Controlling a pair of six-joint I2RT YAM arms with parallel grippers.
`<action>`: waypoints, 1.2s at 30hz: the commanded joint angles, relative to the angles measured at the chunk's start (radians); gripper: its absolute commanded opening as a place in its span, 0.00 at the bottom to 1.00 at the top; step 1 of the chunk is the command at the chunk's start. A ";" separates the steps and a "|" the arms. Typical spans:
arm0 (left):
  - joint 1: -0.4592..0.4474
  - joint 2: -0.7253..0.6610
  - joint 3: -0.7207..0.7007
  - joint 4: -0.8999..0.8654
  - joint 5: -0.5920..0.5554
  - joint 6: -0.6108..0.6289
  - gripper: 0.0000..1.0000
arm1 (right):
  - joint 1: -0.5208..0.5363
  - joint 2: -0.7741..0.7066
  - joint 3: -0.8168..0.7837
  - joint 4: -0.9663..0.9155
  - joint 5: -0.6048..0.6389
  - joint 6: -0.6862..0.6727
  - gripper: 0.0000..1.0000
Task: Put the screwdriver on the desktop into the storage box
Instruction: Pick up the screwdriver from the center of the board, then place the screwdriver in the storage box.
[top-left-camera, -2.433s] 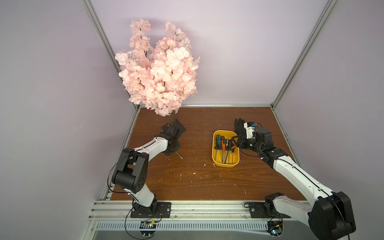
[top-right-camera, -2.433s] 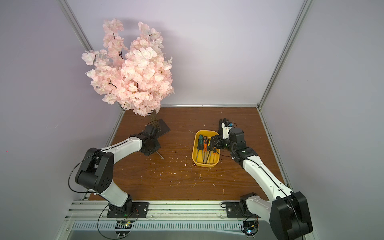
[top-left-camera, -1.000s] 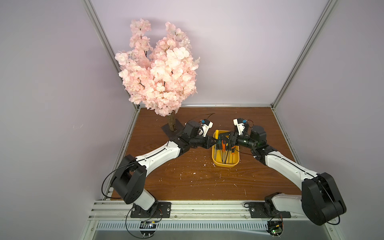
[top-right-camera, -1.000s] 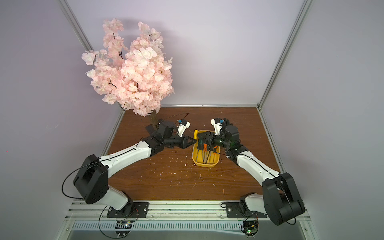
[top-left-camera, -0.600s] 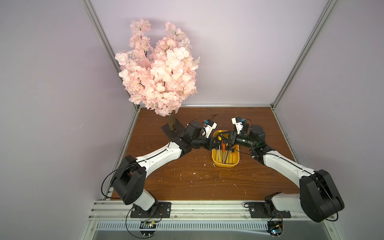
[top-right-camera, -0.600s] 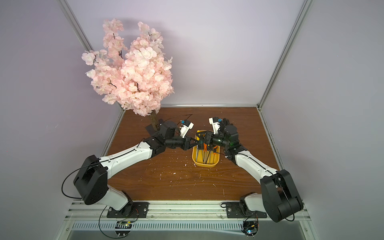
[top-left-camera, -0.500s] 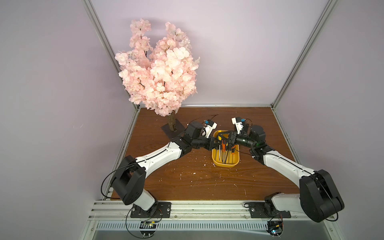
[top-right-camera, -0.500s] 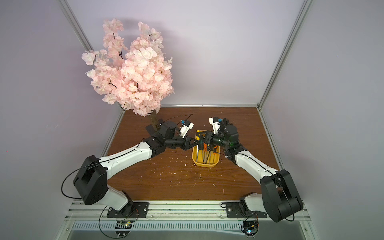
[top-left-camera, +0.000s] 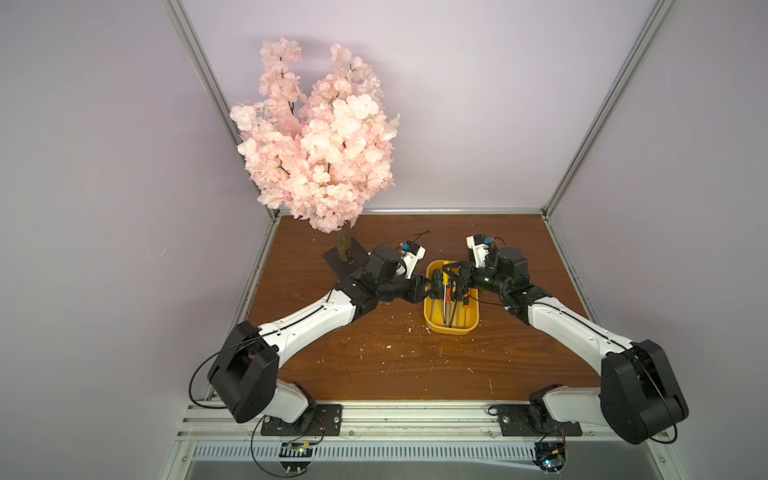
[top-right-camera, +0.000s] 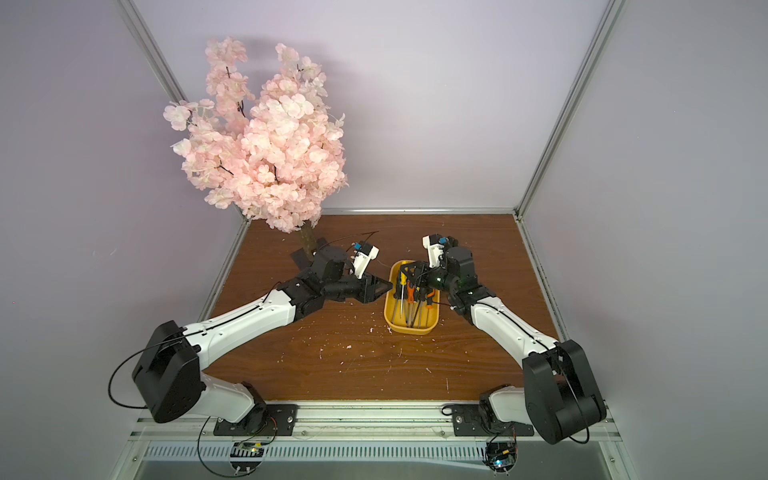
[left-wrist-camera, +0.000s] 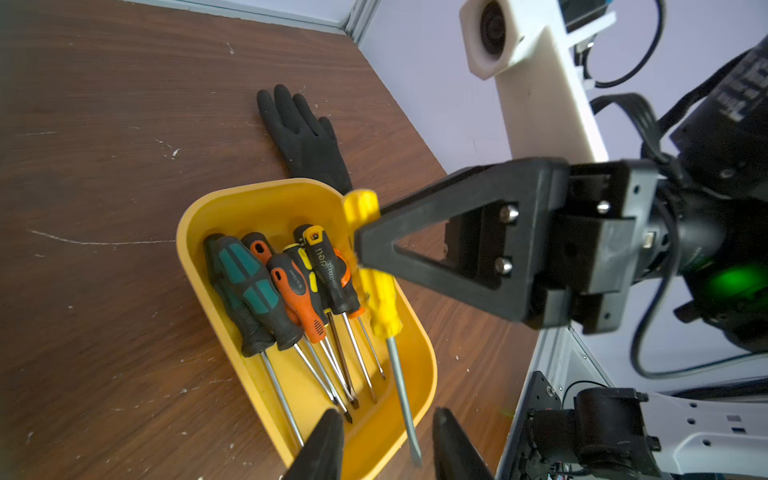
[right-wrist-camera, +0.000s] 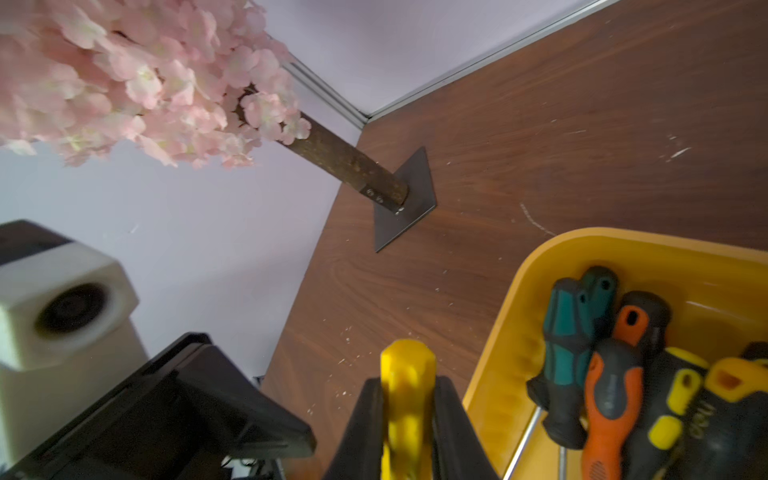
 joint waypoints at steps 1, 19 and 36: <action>0.017 -0.034 -0.032 -0.022 -0.053 -0.007 0.41 | -0.004 0.027 0.052 -0.109 0.135 -0.100 0.10; 0.044 -0.079 -0.086 -0.033 -0.086 -0.036 0.42 | 0.001 0.177 0.025 -0.149 0.318 -0.145 0.28; 0.087 -0.121 -0.111 -0.071 -0.219 -0.064 0.63 | 0.003 0.089 0.094 -0.230 0.362 -0.210 0.60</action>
